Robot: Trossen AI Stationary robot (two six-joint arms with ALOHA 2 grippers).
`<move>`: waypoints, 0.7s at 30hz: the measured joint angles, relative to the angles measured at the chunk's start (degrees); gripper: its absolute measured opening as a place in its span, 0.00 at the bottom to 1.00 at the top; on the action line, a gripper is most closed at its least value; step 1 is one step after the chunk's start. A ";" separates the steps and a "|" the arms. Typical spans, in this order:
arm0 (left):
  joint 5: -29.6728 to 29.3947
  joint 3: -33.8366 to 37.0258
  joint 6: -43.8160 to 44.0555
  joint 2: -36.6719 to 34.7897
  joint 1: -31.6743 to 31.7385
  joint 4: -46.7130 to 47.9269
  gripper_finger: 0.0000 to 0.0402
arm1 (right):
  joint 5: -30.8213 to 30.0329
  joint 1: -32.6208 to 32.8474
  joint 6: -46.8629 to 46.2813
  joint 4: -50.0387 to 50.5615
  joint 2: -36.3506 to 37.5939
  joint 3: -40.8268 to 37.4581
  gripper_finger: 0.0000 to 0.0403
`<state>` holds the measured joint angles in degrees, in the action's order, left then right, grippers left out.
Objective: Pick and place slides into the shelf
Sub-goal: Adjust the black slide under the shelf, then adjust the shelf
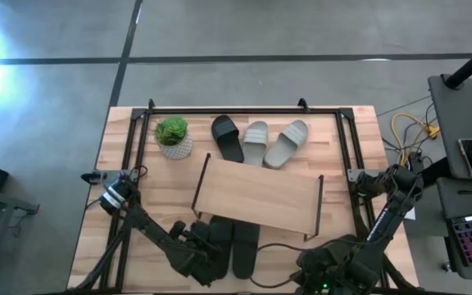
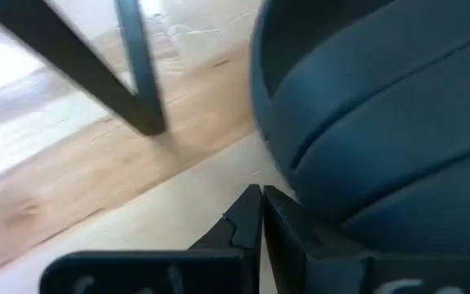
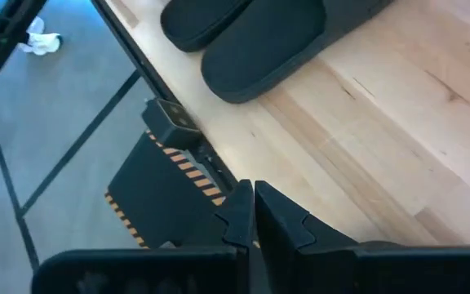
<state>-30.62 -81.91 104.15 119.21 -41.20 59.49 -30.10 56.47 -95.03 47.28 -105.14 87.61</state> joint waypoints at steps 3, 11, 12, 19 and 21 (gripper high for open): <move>0.16 0.07 0.16 -2.48 -0.72 1.37 0.00 | 0.75 0.12 0.10 1.05 0.00 0.00 0.02; -5.40 -0.02 3.12 -13.70 -5.85 3.91 0.00 | 5.55 0.81 -0.24 1.78 0.11 0.02 0.02; -6.66 -0.02 4.05 -15.20 -6.51 5.03 0.00 | 5.93 0.79 0.39 1.54 -0.11 0.02 0.02; -11.65 -0.02 7.65 -23.08 -9.14 16.07 0.00 | -3.59 3.90 -5.16 8.06 0.39 2.45 0.02; -11.95 0.05 7.92 -24.71 -9.17 19.60 0.00 | -5.16 4.79 -10.12 15.64 0.76 4.94 0.02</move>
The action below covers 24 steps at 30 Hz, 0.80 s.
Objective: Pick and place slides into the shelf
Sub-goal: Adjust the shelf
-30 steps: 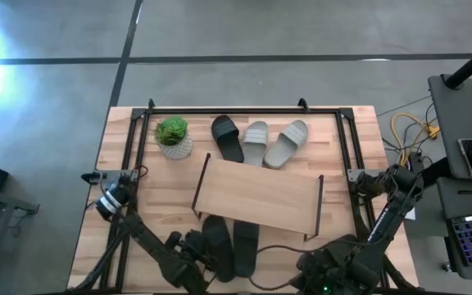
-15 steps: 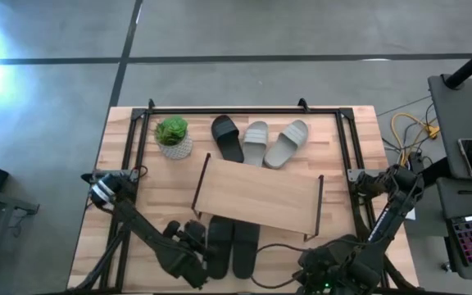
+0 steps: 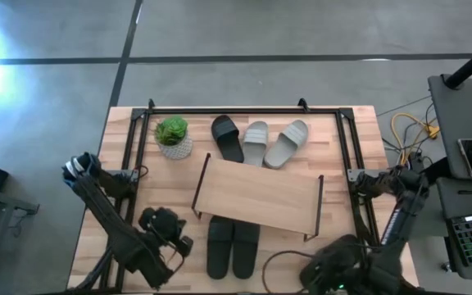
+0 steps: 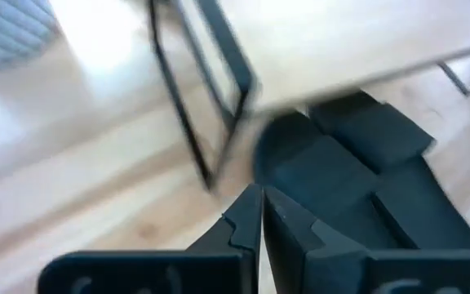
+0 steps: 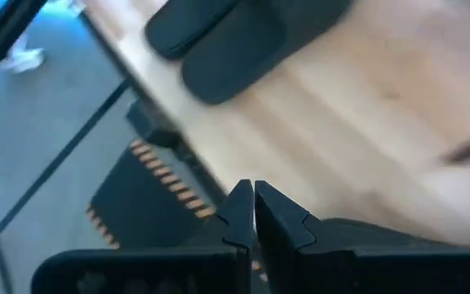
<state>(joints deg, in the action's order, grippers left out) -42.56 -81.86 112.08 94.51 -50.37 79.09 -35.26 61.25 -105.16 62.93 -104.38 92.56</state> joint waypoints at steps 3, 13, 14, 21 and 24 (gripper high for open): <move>-0.79 2.15 0.13 -2.57 0.49 1.32 0.00 | 0.47 1.19 -7.01 10.94 0.01 2.62 0.02; -6.40 21.89 6.64 -19.15 0.97 -11.93 0.00 | 5.24 4.73 -20.47 21.23 0.09 5.88 0.02; -6.90 24.18 6.24 -20.88 1.26 -14.53 0.00 | 5.27 5.04 -22.24 22.05 0.09 5.95 0.02; -13.11 37.17 4.77 -29.78 3.03 -32.52 0.00 | 10.52 5.53 -23.31 24.22 0.09 5.66 0.02; -13.40 40.04 3.91 -32.05 4.42 -36.67 0.00 | 12.06 5.51 -22.61 25.14 0.09 5.66 0.02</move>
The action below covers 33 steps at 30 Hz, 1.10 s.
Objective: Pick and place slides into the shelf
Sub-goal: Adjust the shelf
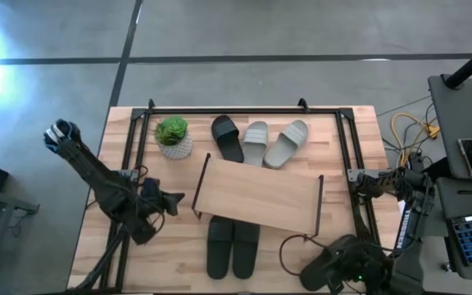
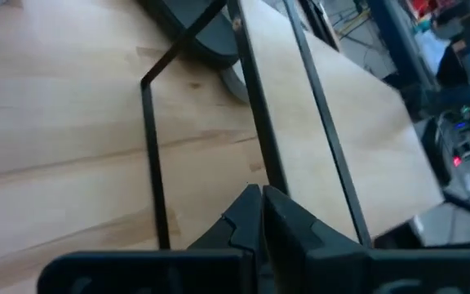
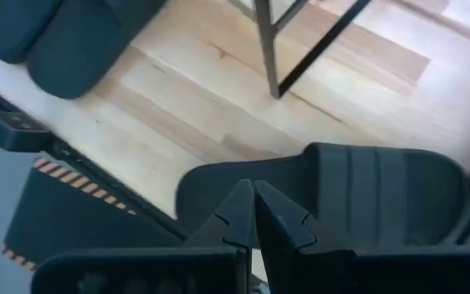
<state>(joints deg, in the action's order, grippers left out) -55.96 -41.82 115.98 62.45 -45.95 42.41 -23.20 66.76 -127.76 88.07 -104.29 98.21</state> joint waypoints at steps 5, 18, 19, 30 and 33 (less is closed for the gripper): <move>0.59 1.22 0.14 -0.28 2.04 -1.54 0.00 | 0.96 0.02 0.30 1.38 0.00 -0.02 0.02; 6.75 1.24 -14.64 9.72 6.75 -22.53 0.00 | 1.36 0.02 1.36 1.99 -0.07 -1.40 0.02; 7.28 1.24 -16.02 10.17 6.75 -24.39 0.00 | 1.38 0.04 1.52 1.92 -0.07 -1.40 0.02; 11.28 -2.15 -22.10 12.00 5.35 -26.70 0.00 | 6.62 0.74 2.42 1.97 -0.07 -1.85 0.02; 11.21 -2.61 -22.14 10.69 4.24 -25.15 0.00 | 10.03 1.49 2.38 1.95 -0.07 -2.24 0.02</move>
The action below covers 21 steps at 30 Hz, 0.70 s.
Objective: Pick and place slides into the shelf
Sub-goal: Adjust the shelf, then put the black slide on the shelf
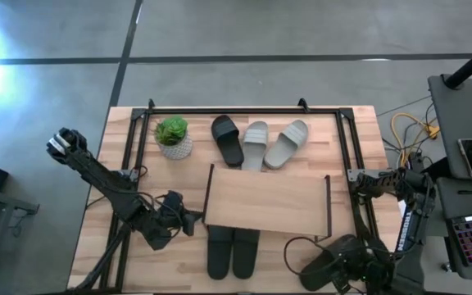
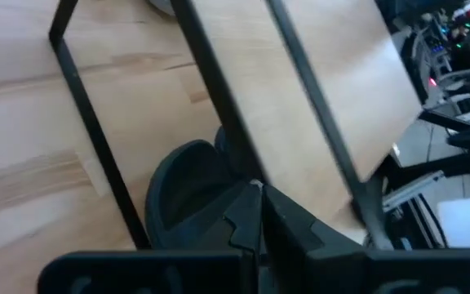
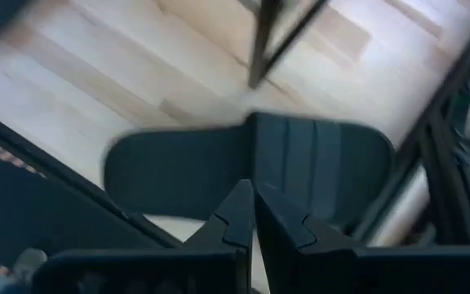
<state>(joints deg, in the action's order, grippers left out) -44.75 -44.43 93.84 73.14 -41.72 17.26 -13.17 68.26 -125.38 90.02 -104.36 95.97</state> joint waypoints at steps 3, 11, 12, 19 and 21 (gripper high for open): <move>-0.06 -0.73 0.99 -0.92 -1.23 5.04 0.00 | 2.98 1.42 -1.05 -0.04 0.00 -0.10 0.02; -0.83 -3.45 8.62 -1.46 -4.39 14.15 0.00 | 8.76 3.71 -5.12 0.01 0.00 -5.93 0.02; -0.92 -3.78 8.81 -1.46 -4.79 13.97 0.00 | 9.93 3.71 -5.16 -0.33 0.00 -6.96 0.02; 0.01 -5.55 8.93 -1.44 -9.08 13.72 0.00 | 17.67 3.00 0.38 -11.10 0.00 -8.54 0.02; 0.17 -6.05 7.64 -1.44 -10.83 13.36 0.00 | 17.38 3.46 1.57 -12.69 0.13 -8.40 0.02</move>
<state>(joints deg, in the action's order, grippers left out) -44.59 -50.48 101.49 71.70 -52.55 30.61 4.21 71.72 -123.81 77.33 -104.23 87.57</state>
